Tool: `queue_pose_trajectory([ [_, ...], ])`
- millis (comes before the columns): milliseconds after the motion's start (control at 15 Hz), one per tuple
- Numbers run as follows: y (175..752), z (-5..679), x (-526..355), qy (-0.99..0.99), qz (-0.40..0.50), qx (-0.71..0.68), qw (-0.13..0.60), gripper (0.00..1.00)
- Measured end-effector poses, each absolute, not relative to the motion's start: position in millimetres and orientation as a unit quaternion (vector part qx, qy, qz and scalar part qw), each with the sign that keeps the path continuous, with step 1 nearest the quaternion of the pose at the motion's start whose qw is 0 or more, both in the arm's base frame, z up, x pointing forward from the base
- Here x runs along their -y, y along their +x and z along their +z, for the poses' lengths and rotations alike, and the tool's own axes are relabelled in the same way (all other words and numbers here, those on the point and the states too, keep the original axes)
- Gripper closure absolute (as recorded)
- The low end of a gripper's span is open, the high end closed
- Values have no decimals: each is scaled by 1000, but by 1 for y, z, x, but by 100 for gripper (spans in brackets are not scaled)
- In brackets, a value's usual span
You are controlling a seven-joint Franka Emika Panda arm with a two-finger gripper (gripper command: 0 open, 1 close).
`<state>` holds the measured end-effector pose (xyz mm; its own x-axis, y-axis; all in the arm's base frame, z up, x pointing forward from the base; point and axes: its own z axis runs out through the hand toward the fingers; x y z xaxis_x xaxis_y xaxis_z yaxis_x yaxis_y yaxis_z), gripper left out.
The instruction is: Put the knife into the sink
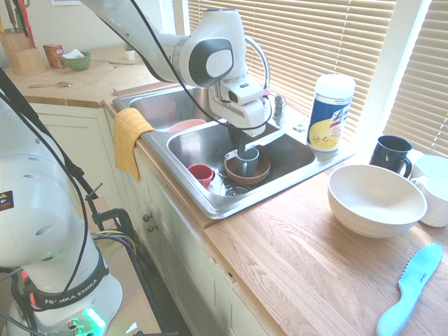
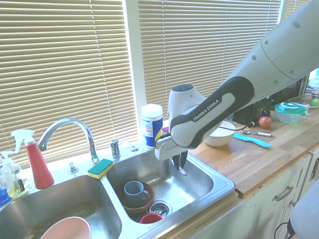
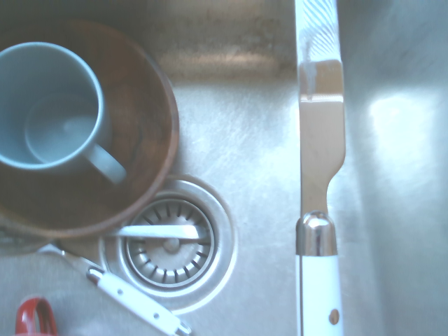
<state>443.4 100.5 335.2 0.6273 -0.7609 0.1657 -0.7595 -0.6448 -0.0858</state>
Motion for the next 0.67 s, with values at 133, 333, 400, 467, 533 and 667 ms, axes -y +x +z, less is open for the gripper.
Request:
queue_pose_trajectory([
  [133, 448, 310, -106, -898, -92, -429, 10, 100],
  [333, 449, 275, -123, -902, -92, -422, 18, 100],
  [400, 448, 263, -128, -903, -91, -420, 18, 100],
  [467, 448, 252, -130, -904, -89, -418, 17, 100],
  [533, 448, 240, -131, -904, -87, -419, 14, 100],
  [667, 453, 216, -130, -902, -79, -423, 9, 100],
])
